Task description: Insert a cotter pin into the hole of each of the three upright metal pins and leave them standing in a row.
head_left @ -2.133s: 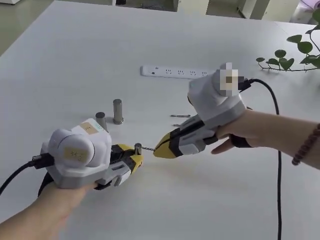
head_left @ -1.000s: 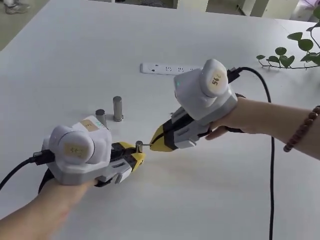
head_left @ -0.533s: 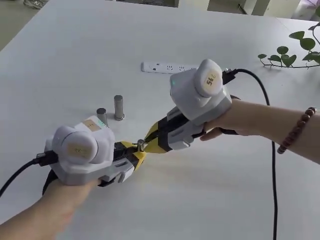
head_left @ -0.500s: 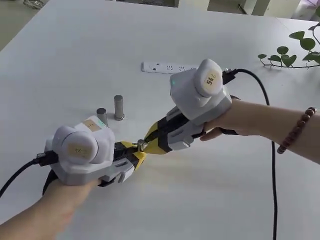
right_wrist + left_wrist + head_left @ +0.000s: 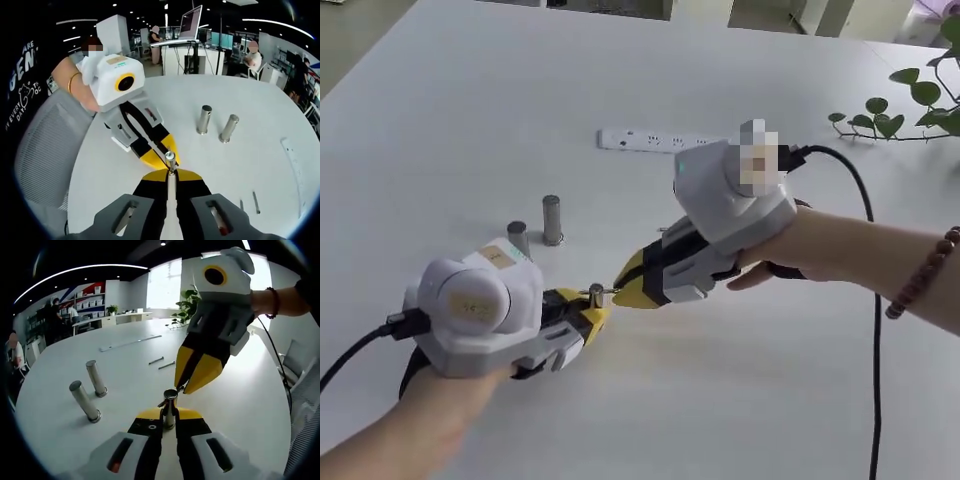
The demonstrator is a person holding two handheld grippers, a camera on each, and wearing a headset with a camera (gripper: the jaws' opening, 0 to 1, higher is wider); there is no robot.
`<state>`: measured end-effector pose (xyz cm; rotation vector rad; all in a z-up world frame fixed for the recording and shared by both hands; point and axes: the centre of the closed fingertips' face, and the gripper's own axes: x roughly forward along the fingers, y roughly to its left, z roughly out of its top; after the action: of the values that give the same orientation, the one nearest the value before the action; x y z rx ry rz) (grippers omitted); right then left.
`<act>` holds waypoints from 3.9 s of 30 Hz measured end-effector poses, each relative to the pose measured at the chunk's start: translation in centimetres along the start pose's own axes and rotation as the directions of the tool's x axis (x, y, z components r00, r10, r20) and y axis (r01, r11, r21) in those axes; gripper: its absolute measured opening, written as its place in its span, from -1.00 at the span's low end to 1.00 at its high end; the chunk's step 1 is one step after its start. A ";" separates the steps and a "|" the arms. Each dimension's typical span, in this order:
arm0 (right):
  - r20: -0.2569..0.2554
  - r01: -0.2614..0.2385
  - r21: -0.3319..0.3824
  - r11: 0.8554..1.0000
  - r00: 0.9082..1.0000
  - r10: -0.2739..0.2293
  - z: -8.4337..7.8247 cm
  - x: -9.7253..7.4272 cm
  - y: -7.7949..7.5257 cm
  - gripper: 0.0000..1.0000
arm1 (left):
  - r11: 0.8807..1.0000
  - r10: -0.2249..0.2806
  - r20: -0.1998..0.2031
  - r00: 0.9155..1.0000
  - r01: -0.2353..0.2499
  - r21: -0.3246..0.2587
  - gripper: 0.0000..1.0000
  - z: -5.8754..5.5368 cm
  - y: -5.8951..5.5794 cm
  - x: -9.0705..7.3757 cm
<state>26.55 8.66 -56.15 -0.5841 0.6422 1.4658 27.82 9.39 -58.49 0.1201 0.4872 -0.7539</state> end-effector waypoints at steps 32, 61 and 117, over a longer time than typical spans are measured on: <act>0.032 0.024 -0.016 1.000 0.999 -0.023 2.6 2.3 -0.7 -1.00 | 0.999 0.020 -0.011 1.000 -0.020 0.034 -0.87 -0.2 2.0 -1.4; 0.033 0.042 0.025 0.999 0.999 -0.043 3.2 3.2 -1.3 -1.00 | 1.000 -0.004 -0.001 1.000 0.004 0.016 -0.86 -0.3 3.1 -1.5; 0.177 0.184 0.160 0.970 0.961 -0.211 9.6 4.0 -5.0 -0.58 | 0.996 0.062 0.042 0.997 -0.059 -0.061 0.32 0.8 3.4 -7.2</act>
<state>31.95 18.08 -52.35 -0.3780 0.5152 1.2589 26.00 16.17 -54.63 0.0623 0.4621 -0.6805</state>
